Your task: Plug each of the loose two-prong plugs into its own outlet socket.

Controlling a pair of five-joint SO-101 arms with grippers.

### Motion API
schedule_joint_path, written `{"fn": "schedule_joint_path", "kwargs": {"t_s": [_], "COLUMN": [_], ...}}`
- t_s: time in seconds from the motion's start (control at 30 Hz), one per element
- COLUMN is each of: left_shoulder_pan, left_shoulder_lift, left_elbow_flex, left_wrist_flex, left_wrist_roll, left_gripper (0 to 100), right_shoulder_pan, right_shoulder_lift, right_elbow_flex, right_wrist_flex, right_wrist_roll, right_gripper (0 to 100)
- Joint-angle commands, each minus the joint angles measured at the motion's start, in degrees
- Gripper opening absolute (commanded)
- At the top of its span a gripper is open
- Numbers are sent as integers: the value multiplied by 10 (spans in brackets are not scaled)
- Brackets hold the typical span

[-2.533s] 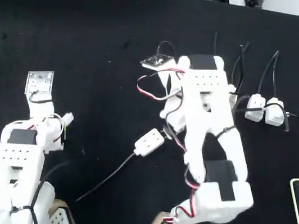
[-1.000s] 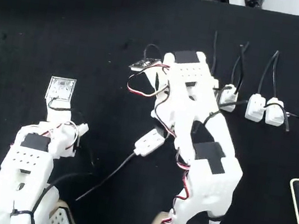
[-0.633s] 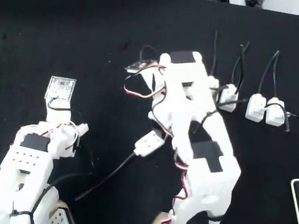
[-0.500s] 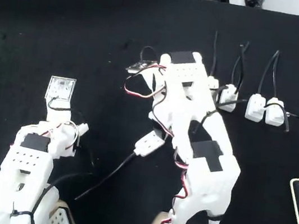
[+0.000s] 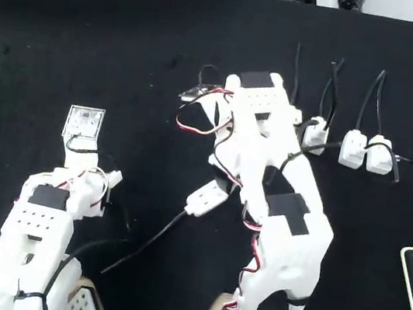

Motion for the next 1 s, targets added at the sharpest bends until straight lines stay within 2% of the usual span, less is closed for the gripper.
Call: {"fn": "schedule_joint_path", "kwargs": {"t_s": [0.0,0.1,0.33,0.67,0.97], "left_shoulder_pan": [1,1,1,1,0], "left_shoulder_lift": [-9,-9,-9,-9,-9], "left_elbow_flex": [-6,-6,-5,-6,-4], "left_wrist_flex": [-4,-4,-4,-4,-4], "left_wrist_roll": [-2,-2,-2,-2,-2], "left_gripper": [84,84,84,84,84], "right_shoulder_pan": [2,-18,-72,-78,-79], "right_shoulder_lift": [0,0,0,0,-33], "right_elbow_flex": [-16,-14,-17,-53,9], "right_wrist_flex": [19,19,19,19,22], "right_wrist_roll": [-11,-18,-109,-207,-203], "right_gripper": [11,11,11,11,11]}}
